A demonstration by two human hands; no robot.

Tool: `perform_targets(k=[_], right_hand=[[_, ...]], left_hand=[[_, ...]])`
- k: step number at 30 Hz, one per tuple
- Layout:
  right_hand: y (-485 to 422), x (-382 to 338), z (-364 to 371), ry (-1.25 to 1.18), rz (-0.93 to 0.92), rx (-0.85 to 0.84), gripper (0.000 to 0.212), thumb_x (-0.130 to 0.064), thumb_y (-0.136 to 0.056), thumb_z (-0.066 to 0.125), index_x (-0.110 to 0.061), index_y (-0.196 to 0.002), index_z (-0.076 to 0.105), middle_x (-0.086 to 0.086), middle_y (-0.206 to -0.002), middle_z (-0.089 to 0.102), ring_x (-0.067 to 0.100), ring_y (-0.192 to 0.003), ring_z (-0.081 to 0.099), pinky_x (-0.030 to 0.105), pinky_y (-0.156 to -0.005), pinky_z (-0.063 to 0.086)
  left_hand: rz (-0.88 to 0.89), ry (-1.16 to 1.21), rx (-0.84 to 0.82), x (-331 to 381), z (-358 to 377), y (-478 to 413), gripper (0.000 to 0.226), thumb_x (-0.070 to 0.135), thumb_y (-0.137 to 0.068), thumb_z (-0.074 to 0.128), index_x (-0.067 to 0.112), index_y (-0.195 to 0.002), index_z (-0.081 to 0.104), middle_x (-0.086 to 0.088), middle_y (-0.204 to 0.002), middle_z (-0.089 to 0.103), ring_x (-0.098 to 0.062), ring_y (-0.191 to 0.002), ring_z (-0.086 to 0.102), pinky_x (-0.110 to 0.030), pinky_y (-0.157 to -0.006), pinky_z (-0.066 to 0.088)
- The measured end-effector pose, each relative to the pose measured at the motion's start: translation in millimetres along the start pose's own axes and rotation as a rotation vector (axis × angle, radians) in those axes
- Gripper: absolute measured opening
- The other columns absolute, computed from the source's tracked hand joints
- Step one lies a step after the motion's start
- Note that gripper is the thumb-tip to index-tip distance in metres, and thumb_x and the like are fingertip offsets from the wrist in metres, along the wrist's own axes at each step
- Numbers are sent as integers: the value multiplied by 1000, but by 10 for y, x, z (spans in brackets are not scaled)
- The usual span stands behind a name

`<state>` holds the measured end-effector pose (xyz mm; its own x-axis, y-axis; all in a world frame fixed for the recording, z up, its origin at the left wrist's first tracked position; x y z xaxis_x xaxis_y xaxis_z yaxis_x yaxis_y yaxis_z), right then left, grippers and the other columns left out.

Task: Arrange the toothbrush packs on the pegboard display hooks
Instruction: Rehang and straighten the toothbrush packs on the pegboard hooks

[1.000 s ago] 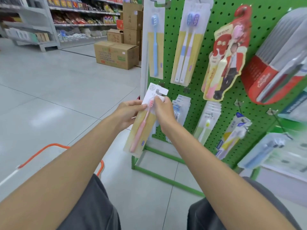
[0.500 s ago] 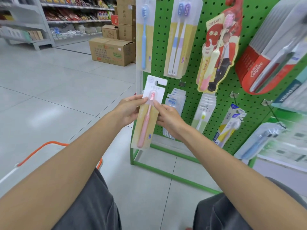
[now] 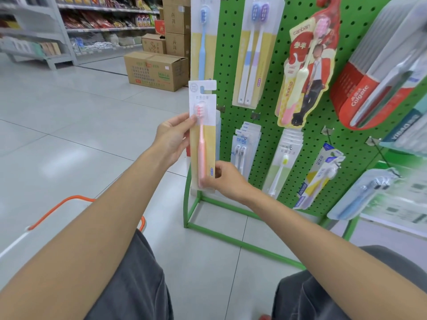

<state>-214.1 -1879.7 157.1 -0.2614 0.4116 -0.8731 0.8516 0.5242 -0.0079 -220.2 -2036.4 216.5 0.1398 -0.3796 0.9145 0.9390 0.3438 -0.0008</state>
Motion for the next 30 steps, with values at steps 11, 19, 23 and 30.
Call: perform_targets(k=[11,19,23,30], right_hand=[[28,-182,34,337,-202,42,79,-22,-93,53,-39,-152,4,3,-107,58,15,-65,56,35,-67,49],[12,-197,-39,303,-123,132,94,-62,-75,71,-35,-146,16,-9,-126,49,12,-97,56,36,-79,49],[-9,-186,-56,117,-93,-57,90,-39,-76,82,-28,-144,25,-16,-109,60,2,-97,60,25,-85,50],[-159,-89,-37,33,8,-139,88,-22,-73,85,-22,-144,32,-8,-127,60,9,-113,59,36,-101,48]], left_hand=[[283,-434,10,125,141,165,33,32,-104,38,16,-121,62,-2,-111,69,-16,-102,68,-36,-92,55],[296,-430,-30,87,157,177,28,16,-95,61,16,-123,61,7,-97,73,-12,-89,71,-33,-73,59],[230,-310,41,97,76,102,31,9,-96,59,14,-126,55,2,-105,72,-15,-92,72,-35,-79,59],[59,-206,-73,15,114,74,28,18,-106,37,14,-111,64,-9,-113,70,-27,-105,67,-48,-98,51]])
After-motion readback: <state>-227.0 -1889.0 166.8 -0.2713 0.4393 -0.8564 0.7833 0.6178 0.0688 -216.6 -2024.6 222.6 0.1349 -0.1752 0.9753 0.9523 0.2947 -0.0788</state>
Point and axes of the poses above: each hand's wrist, its own y-axis away from the middle knuckle, its own z-axis out of the palm, x = y × z, the point moved 3 cm from there along -y, towards the middle knuckle
